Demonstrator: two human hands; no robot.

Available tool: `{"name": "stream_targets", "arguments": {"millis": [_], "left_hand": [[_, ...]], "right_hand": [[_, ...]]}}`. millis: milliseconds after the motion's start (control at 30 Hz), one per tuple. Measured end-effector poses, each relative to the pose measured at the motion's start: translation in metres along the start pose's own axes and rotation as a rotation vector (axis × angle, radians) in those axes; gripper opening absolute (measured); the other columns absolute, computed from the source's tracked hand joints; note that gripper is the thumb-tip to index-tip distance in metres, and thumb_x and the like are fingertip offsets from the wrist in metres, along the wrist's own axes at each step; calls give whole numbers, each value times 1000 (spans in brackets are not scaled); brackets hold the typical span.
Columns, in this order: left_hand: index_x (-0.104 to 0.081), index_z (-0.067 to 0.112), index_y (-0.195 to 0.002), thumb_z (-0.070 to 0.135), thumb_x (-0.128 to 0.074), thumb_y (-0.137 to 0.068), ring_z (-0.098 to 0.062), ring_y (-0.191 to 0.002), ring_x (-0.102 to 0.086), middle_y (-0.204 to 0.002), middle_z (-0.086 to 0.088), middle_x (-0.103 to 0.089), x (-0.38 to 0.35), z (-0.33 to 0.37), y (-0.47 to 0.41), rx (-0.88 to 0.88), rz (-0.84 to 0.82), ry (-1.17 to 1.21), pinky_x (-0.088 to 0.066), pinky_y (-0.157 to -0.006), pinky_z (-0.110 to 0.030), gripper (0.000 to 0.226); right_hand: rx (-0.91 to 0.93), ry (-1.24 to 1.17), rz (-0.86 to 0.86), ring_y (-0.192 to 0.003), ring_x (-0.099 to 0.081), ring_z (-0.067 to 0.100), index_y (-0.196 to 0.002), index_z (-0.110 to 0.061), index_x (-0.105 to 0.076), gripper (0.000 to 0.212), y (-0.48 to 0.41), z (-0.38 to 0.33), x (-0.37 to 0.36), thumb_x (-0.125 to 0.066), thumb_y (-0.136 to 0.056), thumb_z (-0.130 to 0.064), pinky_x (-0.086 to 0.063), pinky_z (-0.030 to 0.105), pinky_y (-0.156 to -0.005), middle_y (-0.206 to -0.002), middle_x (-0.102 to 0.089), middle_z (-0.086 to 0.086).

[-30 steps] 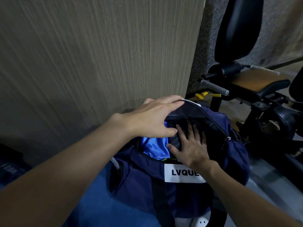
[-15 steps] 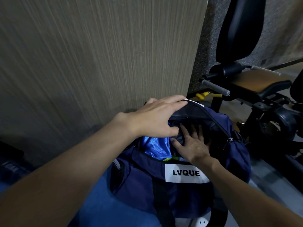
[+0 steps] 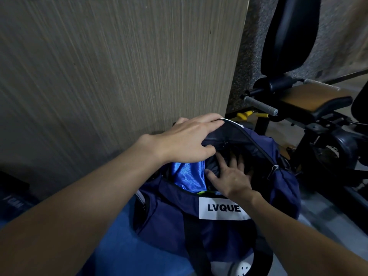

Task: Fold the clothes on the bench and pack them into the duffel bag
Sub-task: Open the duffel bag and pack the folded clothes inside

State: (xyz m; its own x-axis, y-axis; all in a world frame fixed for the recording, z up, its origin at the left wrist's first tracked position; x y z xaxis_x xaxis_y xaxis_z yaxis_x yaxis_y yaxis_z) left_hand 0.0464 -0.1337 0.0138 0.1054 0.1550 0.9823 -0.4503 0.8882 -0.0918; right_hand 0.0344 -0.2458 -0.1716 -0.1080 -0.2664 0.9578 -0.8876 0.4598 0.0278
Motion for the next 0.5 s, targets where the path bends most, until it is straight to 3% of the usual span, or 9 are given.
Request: {"name": "stream_targets", "arguments": {"millis": [167, 333, 433, 500], "left_hand": [[-25, 23, -157, 28, -51, -92, -9, -148, -21, -164, 13, -14, 2, -8, -5, 64, 22, -3, -18, -117, -43, 70], [-22, 25, -158, 27, -52, -93, -10, -151, -12, -165, 12, -11, -9, -13, -4, 145, -19, -33, -14, -119, -50, 71], [-21, 28, -158, 27, -53, -93, -10, -151, -7, -165, 9, -11, -19, -17, 10, 181, -45, -58, -13, -118, -55, 72], [-23, 32, -157, 26, -54, -92, -11, -151, -5, -165, 8, -10, -22, -15, 28, 191, -39, -53, -12, -118, -56, 72]], "right_hand": [[33, -69, -5, -148, 17, 28, -152, -42, -3, 80, 4, -3, 10, -27, -86, -79, -5, 64, -114, -163, 4, 3], [80, 50, 103, -149, 14, 27, -153, -39, -5, 69, 37, -22, 38, -22, -93, -69, 3, 65, -112, -164, 3, -2], [172, 112, 221, -149, -4, 28, -149, -28, -30, 60, 69, -41, 45, -30, -96, -55, -7, 62, -113, -161, -17, 6], [255, 37, 296, -144, -25, 28, -129, -20, -54, 54, 94, -54, 48, -31, -90, -51, -25, 58, -109, -147, -42, 8]]}}
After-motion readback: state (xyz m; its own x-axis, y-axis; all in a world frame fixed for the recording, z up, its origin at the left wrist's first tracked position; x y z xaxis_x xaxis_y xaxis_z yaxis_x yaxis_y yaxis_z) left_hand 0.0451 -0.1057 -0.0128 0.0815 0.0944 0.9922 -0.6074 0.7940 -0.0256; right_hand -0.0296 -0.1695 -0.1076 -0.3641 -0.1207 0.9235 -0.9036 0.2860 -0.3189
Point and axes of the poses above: each hand's wrist, its own y-axis away from the middle knuckle, its own x-axis out of the back of the hand, z = x × y, the point moved 10 cm from there along -y, towards the middle knuckle
